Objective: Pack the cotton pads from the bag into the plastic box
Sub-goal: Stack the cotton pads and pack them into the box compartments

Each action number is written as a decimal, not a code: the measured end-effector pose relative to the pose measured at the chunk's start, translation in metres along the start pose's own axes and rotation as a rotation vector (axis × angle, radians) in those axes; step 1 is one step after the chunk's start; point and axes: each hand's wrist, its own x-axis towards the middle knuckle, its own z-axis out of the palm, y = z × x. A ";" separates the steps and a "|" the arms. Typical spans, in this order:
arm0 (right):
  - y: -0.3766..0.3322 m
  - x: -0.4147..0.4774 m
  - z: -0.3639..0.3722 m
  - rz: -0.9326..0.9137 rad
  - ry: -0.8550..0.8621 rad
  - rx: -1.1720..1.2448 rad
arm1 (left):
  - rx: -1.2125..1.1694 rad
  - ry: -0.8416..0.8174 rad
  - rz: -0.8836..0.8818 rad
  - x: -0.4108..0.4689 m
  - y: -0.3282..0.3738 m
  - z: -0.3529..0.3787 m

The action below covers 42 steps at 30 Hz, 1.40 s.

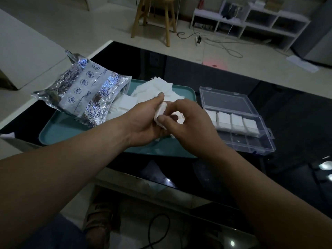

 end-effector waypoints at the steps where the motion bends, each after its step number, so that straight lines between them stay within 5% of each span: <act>1: 0.001 0.000 -0.002 -0.020 -0.048 -0.013 | 0.007 0.012 -0.013 -0.001 0.001 0.000; 4: 0.004 0.002 -0.003 0.043 -0.179 0.030 | 0.028 0.006 -0.038 -0.003 -0.001 0.004; 13: 0.006 -0.001 -0.006 0.054 -0.161 0.118 | 0.056 -0.001 -0.030 -0.006 -0.002 0.004; 28: 0.015 -0.001 -0.008 -0.009 -0.095 -0.064 | 0.065 -0.042 0.012 -0.003 -0.002 0.001; 32: 0.009 0.004 -0.014 0.097 -0.094 0.096 | 0.087 0.028 0.105 -0.002 -0.003 0.002; 42: -0.004 0.007 -0.011 0.238 -0.016 0.082 | 1.208 0.262 0.418 0.000 -0.012 -0.002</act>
